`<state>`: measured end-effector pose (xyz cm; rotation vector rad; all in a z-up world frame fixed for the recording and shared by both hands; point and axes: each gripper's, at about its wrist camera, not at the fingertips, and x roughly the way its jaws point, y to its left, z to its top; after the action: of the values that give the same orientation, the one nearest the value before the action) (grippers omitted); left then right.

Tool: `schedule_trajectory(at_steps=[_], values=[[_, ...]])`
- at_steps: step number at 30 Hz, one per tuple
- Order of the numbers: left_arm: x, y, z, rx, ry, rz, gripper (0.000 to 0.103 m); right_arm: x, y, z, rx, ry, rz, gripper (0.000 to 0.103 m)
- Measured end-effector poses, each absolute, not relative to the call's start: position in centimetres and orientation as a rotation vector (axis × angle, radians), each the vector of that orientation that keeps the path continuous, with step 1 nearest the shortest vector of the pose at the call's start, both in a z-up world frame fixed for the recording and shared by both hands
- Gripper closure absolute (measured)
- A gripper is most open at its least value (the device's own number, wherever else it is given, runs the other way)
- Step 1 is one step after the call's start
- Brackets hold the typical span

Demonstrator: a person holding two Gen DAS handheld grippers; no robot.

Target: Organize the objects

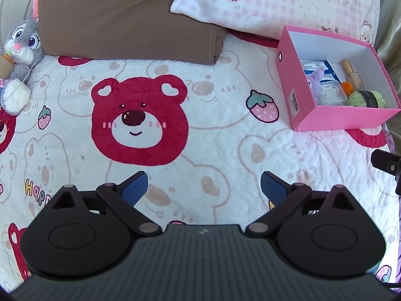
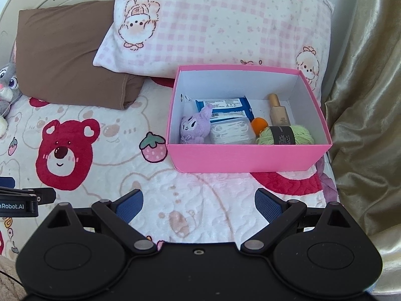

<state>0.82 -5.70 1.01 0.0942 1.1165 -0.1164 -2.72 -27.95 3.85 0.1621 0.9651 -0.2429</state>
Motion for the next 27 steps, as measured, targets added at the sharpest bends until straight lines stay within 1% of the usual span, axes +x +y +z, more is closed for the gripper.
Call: schedule_trajectory(at_steps=[9, 27], values=[[0.54, -5.82, 1.24, 0.106, 1.122, -0.113, 0.005, -2.96, -27.71, 4.15, 0.099, 0.948, -0.278, 0.005], [0.31, -5.89, 1.23, 0.104, 1.135, -0.111, 0.005, -3.37, -27.66, 4.3, 0.103, 0.945, -0.266, 0.005]])
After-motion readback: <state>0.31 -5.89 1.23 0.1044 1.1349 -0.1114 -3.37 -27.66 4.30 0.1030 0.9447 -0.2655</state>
